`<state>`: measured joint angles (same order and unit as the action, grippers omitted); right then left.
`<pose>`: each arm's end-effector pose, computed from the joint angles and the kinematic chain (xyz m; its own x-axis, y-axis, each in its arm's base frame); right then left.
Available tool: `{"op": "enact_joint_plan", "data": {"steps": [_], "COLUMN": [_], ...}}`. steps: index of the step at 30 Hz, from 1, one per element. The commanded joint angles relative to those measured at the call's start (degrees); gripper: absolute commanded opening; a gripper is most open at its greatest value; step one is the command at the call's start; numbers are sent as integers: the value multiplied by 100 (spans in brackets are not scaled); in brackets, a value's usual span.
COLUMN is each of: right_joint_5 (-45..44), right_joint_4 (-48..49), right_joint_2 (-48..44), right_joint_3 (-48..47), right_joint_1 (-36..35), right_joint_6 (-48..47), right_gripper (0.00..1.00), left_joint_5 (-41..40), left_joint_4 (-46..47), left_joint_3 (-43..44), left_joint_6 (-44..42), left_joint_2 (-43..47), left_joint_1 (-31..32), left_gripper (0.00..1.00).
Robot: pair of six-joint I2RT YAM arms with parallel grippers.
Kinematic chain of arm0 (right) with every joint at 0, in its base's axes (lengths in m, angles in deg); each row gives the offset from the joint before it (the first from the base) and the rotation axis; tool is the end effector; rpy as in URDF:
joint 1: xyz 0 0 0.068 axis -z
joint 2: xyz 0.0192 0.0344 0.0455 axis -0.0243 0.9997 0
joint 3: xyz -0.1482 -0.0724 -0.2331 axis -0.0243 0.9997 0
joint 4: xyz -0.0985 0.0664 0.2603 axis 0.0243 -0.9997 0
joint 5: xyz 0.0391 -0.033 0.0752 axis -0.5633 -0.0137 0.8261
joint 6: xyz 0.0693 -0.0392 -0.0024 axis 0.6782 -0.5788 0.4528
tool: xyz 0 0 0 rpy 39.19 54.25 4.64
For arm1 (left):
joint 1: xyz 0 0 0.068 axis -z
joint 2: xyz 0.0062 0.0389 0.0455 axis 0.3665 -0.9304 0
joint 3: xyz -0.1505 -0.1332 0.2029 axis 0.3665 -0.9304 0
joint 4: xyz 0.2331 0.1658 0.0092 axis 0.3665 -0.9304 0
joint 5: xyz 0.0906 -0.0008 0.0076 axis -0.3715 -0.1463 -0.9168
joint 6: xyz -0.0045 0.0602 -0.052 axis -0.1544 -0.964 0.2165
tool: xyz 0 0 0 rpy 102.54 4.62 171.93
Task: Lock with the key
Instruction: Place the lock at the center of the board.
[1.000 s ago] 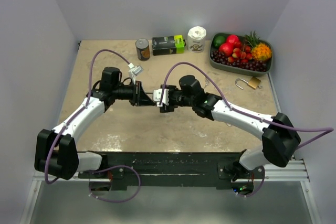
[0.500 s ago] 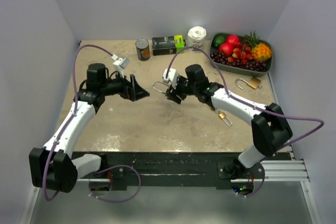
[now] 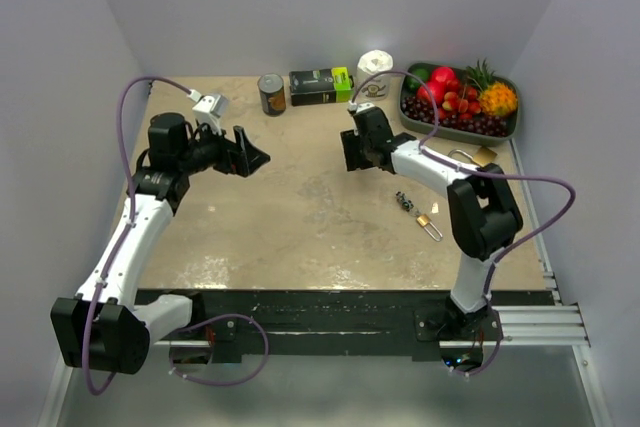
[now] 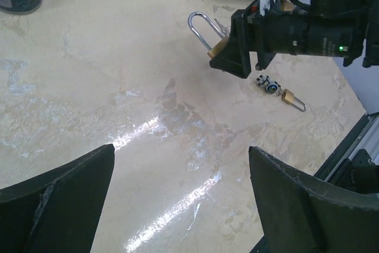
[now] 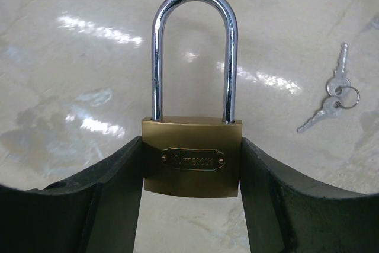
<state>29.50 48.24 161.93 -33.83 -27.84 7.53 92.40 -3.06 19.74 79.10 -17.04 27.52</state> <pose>0.4006 0.2145 0.1958 -0.6842 -0.1875 -0.7048 -0.2968 0.9543 0.0342 0.2889 -0.0702 0.3324 -0.5380 -0.1410 -0.8311 0.4951 0.7451 -0.4469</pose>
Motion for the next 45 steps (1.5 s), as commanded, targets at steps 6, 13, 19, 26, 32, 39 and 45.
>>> {"op": "enact_joint_plan", "data": {"steps": [6, 13, 19, 26, 32, 39, 45], "right_joint_5": [-1083, -1073, -1002, -801, -818, -713, -633], "right_joint_4": [-87, 28, -148, -323, -367, -403, -525], "right_joint_2": [684, 1194, 1493, 1450, 1327, 1300, 1195], "right_joint_3": [-791, -1011, -1170, -1082, -854, -950, -1064], "right_joint_1": [295, 532, 585, 586, 585, 585, 585], "right_joint_6": [1067, 1068, 1217, 1410, 1551, 1560, 1604], "right_gripper": [0, 0, 8, 13, 36, 61, 80], "left_joint_5": [-68, 152, 151, 116, 160, 169, 204], "left_joint_4": [2, -104, -192, -148, 1, 107, 151], "left_joint_3": [-163, -250, -408, -479, -602, -655, -646], "left_joint_6": [-110, -224, -330, -347, -190, -110, -93], "left_joint_2": [187, 266, 310, 284, 248, 178, 108], "left_joint_1": [-40, -40, -40, -40, -40, -40, -40], "left_gripper": [99, 99, 99, 99, 99, 99, 99]}}
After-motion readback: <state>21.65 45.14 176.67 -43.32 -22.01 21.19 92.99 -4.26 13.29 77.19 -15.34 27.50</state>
